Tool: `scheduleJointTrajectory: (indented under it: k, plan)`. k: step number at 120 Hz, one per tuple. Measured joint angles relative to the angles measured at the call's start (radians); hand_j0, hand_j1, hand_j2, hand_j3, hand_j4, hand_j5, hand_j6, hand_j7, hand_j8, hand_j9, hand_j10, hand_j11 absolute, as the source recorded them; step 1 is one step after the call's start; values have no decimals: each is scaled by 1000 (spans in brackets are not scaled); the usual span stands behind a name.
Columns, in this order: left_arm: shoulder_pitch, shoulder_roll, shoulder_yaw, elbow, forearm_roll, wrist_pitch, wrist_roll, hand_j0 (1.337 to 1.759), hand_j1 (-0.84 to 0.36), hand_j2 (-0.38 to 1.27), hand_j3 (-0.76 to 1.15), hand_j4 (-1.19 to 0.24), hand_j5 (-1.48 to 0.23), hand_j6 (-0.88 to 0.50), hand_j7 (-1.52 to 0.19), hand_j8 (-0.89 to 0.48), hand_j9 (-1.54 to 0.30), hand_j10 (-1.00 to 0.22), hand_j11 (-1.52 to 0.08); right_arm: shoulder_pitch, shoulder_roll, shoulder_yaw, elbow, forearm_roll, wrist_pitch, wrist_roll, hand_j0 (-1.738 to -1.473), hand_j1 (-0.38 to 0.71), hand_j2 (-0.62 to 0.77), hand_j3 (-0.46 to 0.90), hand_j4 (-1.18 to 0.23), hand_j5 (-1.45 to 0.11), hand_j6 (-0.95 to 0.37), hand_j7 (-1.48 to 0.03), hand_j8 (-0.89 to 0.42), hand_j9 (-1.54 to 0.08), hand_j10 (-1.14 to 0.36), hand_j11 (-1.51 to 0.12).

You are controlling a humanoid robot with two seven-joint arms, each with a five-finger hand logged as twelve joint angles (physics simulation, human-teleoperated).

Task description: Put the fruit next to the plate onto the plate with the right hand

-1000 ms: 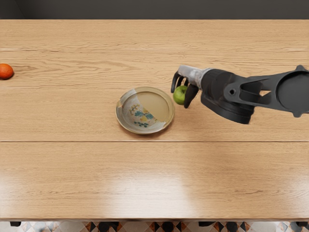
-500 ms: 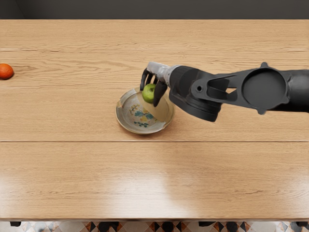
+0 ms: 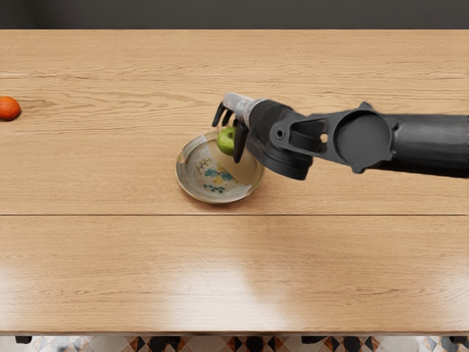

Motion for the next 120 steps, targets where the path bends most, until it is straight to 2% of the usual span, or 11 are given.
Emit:
scheduleJointTrajectory:
  k: [12, 26, 39, 46, 58, 73, 84, 100, 120]
  plan:
    - [0, 0, 0, 0, 0, 0, 0, 1658, 334, 3, 0, -13, -17, -13, -17, -13, -17, -13, -17, -5, 6, 1, -7, -11, -5, 0, -1658, -79, 137, 0, -293, -415, -205, -395, -178, -408, -307, -409]
    - [-1, 0, 0, 0, 0, 0, 0, 1658, 334, 3, 0, -13, -17, -13, -17, -13, -17, -13, -17, -15, 6, 36, -11, 65, 4, 0, -1658, -197, 78, 0, -166, -234, -117, -223, -101, -230, -174, -231]
    - [-1, 0, 0, 0, 0, 0, 0, 1658, 334, 3, 0, -13, -17, -13, -17, -13, -17, -13, -17, -107, 6, 203, -32, 145, 175, 0, -1658, -260, 46, 0, -98, -138, -69, -131, -60, -136, -102, -136]
    - [0, 0, 0, 0, 0, 0, 0, 1658, 334, 3, 0, -13, -17, -13, -17, -13, -17, -13, -17, -182, 5, 337, -40, 208, 303, 0, -1658, -282, 34, 0, -77, -101, -53, -99, -49, -99, 196, -102]
    - [-2, 0, 0, 1, 0, 0, 0, 1658, 334, 3, 0, -13, -17, -13, -17, -13, -17, -13, -17, -303, -76, 575, -49, 462, 605, 0, -1658, -308, 21, 0, -48, -62, -33, -60, -31, -61, 120, -63]
    - [-2, 0, 1, 1, 0, 0, 0, 1658, 334, 3, 0, -13, -17, -13, -17, -13, -17, -13, -17, -391, -156, 697, -53, 794, 823, 0, -1658, -327, 12, 0, -26, -34, -18, -33, -16, -33, 65, -34]
    - [-2, 0, 1, 1, 0, 0, 0, 1658, 334, 3, 0, -13, -17, -13, -17, -13, -17, -13, -17, -459, -206, 725, -47, 970, 886, 0, -1658, -335, 7, 0, -16, -21, -11, -21, -10, -21, 42, -22]
    - [-2, 0, 1, 1, 0, 0, 0, 1658, 334, 3, 0, -13, -17, -13, -17, -13, -17, -13, -17, -553, -318, 740, -10, 1139, 918, 0, -1658, -342, 4, 0, -8, -11, -5, -11, -5, -11, 22, -11]
    - [-5, 0, 4, 1, 0, 0, 0, 1658, 334, 3, 0, -13, -17, -13, -17, -13, -17, -13, -17, -641, -483, 748, 6, 1238, 928, 0, -1658, -346, 2, 0, -2, -5, 0, -5, -1, -5, 11, -5]
